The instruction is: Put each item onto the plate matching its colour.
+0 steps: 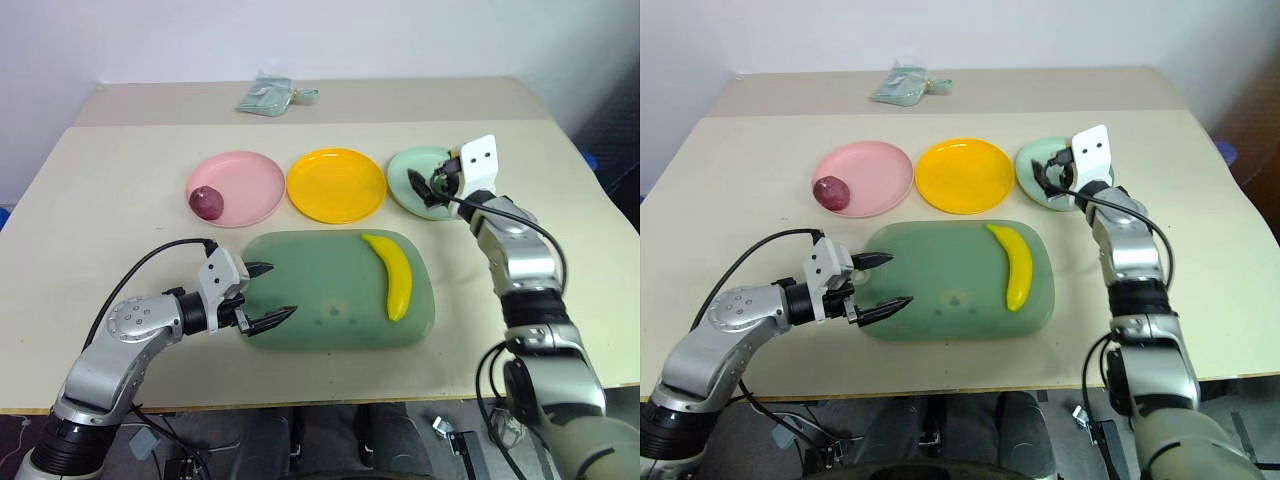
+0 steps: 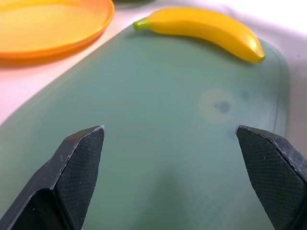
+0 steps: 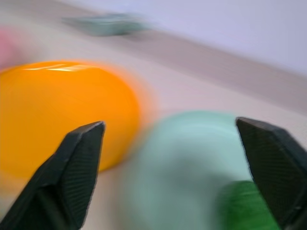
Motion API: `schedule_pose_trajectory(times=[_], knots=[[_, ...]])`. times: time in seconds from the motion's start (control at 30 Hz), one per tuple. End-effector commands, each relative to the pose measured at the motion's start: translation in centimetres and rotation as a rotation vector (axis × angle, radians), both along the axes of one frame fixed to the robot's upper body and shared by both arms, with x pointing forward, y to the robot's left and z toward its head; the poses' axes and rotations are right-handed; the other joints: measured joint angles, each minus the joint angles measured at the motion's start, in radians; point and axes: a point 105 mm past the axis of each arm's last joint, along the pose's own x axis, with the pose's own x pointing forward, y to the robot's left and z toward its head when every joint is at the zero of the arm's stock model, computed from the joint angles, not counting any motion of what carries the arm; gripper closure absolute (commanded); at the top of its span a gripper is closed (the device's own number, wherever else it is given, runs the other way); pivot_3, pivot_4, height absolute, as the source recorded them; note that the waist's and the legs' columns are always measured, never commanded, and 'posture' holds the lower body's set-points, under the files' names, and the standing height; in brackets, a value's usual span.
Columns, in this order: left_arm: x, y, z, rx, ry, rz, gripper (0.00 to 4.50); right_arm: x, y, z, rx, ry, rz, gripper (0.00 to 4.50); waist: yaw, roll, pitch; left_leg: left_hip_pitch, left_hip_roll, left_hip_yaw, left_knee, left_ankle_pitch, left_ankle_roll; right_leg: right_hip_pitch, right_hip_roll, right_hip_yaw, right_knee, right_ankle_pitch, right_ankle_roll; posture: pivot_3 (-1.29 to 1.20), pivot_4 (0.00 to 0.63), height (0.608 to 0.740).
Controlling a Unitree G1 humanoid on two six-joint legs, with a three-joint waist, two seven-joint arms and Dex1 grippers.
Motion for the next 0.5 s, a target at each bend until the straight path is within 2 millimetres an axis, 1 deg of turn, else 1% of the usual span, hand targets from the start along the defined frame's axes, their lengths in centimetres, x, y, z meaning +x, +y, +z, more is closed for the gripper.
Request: schedule_pose_trajectory(times=[0.03, 0.07, 0.13, 0.2, 0.3, 0.4, 0.5], knots=[[0.0, 0.0, 0.8, -0.001, -0.033, -0.017, 0.0, -4.0, 2.8, -0.3, -0.008, 0.086, 0.247, 0.03, 0.001, 0.0, 0.0, 0.0, 0.0, 0.0, 0.0, 0.0, 0.0, 0.0, 0.0, 0.0, 0.0, 0.0, 0.0, 0.0, 0.15, 0.74], [0.2, 0.0, 0.8, 0.002, -0.035, -0.016, 0.0, -4.7, 3.1, -1.4, -0.044, 0.131, 0.259, 0.03, 0.001, 0.0, 0.0, 0.001, 0.0, 0.0, 0.001, 0.0, 0.0, 0.0, 0.0, 0.0, 0.0, 0.0, 0.0, 0.0, 0.15, 0.74], [0.3, 0.2, 0.9, 0.003, -0.037, -0.014, 0.0, -5.2, 3.1, -2.7, -0.085, 0.196, 0.239, 0.03, -0.001, 0.0, 0.0, 0.001, 0.0, 0.0, 0.001, 0.0, 0.0, 0.0, 0.0, 0.001, 0.0, 0.0, 0.0, 0.0, 0.15, 0.74], [0.4, 0.2, 1.0, 0.002, -0.04, -0.017, 0.0, -4.7, 2.6, -3.7, -0.084, 0.27, 0.148, 0.03, -0.001, 0.001, 0.0, 0.002, 0.0, 0.001, 0.002, 0.0, 0.0, 0.0, 0.0, 0.001, 0.001, 0.0, -0.001, 0.0, 0.15, 0.74], [0.2, 0.0, 1.1, -0.002, -0.041, -0.021, 0.0, -4.6, 2.6, -4.3, -0.071, 0.352, 0.076, 0.03, 0.002, 0.0, 0.0, 0.001, 0.0, 0.0, 0.002, 0.0, 0.0, -0.001, -0.001, 0.001, 0.001, 0.0, -0.001, 0.0, 0.15, 0.74], [0.2, 0.0, 1.0, -0.006, -0.037, -0.021, 0.0, -4.8, 2.8, -4.9, -0.13, 0.377, 0.059, 0.03, 0.007, 0.0, 0.0, 0.001, 0.0, 0.0, 0.002, 0.0, 0.0, -0.001, -0.001, 0.001, 0.0, 0.0, -0.001, 0.0, 0.15, 0.74], [0.1, 0.0, 1.0, -0.006, -0.036, -0.02, 0.0, -4.7, 3.1, -5.3, -0.163, 0.386, 0.045, 0.81, 0.006, 0.0, -0.001, 0.001, 0.0, 0.0, 0.002, 0.0, 0.0, -0.001, -0.001, 0.001, 0.0, 0.0, -0.001, 0.0, 0.15, 0.74]])
